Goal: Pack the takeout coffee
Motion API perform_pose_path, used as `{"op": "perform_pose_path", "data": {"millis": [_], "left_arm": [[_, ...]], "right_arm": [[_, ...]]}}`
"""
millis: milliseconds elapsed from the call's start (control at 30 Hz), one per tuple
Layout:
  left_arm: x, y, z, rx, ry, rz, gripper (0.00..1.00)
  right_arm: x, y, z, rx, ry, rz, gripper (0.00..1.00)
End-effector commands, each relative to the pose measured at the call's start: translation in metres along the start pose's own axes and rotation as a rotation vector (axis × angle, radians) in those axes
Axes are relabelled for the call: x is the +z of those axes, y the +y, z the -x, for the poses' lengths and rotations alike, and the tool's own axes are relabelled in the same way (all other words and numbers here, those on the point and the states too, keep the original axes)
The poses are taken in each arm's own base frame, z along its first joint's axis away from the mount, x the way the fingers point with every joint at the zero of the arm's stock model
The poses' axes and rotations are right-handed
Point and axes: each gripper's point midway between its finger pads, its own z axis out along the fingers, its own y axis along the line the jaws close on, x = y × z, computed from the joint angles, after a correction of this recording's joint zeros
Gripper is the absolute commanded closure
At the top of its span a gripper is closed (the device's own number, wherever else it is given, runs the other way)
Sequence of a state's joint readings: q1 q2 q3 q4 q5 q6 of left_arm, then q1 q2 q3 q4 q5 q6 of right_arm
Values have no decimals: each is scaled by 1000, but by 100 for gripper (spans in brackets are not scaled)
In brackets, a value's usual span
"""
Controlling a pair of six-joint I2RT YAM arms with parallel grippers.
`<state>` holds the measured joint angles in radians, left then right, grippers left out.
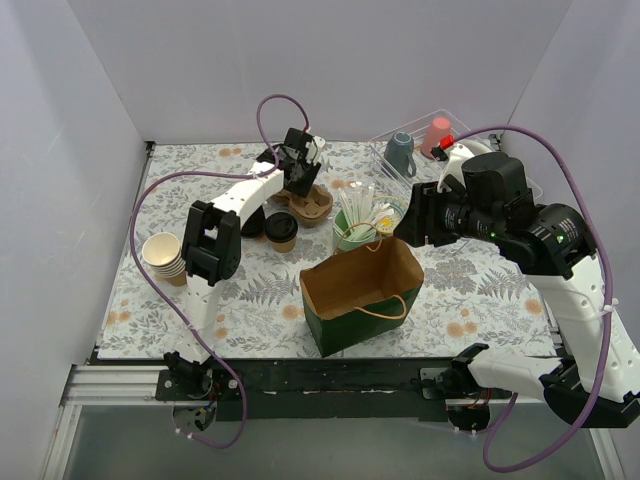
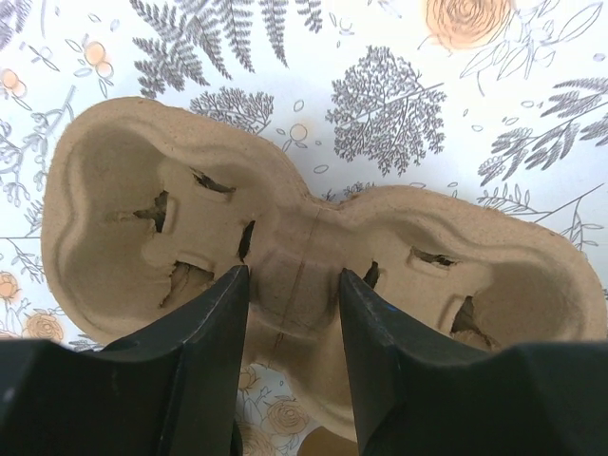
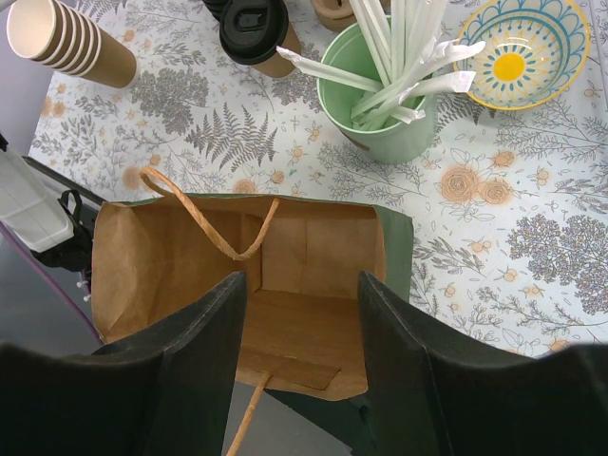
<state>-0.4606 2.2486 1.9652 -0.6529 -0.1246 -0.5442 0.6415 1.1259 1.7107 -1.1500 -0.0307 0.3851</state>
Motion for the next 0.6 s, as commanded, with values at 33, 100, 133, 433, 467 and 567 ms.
{"op": "perform_pose_path", "data": {"millis": [33,100,133,433,467,567], "left_arm": [[-51,7,65,-55,-183,23,66],[-58,7,70,-74,-198,28,66],[-62,6,71,-76,-205,25,66],[-94,17,73,-128,-241,68,68],[-100,16,71,-147,-240,66,69],[-117,18,75,-205,-259,64,70]], "right_arm": [[-1,5,8,-15,-38,30,42],[-1,5,8,-18,-39,27,42],[-1,4,7,-18,-40,24,42],[3,-15,16,-57,-58,-83,42],[3,-17,16,-60,-54,-95,42],[2,-24,12,-62,-32,-132,42]]}}
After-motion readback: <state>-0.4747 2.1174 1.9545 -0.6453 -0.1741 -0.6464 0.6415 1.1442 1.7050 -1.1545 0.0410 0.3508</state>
